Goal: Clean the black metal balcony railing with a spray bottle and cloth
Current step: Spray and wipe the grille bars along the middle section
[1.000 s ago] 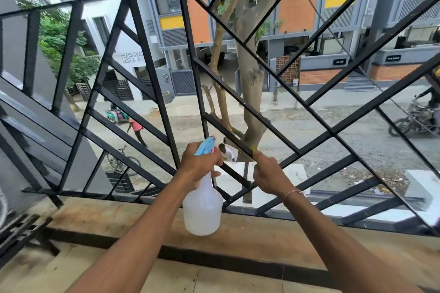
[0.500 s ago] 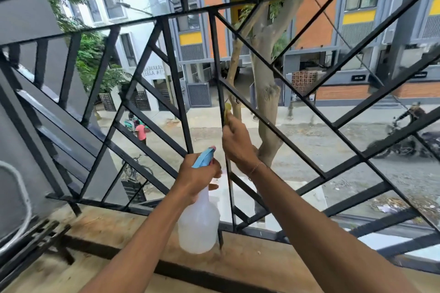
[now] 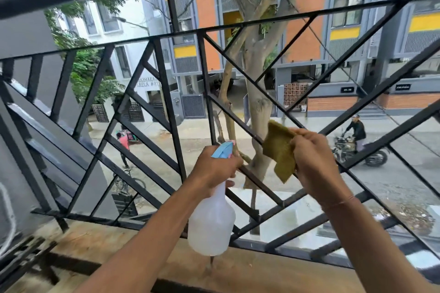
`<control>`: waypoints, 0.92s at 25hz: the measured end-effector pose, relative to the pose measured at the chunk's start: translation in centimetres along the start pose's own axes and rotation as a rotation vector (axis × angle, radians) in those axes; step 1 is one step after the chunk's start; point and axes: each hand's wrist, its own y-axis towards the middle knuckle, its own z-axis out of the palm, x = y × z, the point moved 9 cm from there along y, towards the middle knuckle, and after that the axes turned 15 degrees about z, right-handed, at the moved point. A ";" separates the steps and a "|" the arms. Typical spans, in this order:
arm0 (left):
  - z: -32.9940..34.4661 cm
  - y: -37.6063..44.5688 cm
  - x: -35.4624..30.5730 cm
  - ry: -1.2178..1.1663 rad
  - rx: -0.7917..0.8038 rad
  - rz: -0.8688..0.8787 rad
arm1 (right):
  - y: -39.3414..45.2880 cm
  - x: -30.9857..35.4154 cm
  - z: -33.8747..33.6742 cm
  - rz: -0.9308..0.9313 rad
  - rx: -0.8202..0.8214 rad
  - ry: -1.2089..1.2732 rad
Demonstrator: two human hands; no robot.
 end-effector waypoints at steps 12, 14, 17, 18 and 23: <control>3.7 -0.6 -1.2 0.056 0.001 -0.004 | 2.1 -1.5 -4.6 -0.145 -0.148 -0.384; 3.9 -0.4 -1.3 0.062 -0.006 -0.004 | 2.2 -1.7 -4.2 -0.172 -0.134 -0.458; 4.0 -0.1 -1.6 0.054 -0.009 0.002 | 3.1 -3.4 -1.7 -0.200 -0.120 -0.694; 3.9 -0.1 -1.6 0.060 -0.013 0.004 | 3.3 -4.1 -0.6 -0.207 -0.127 -0.771; 1.8 0.2 -2.0 0.069 -0.063 0.032 | 3.9 -2.3 5.2 -0.300 -0.092 -0.809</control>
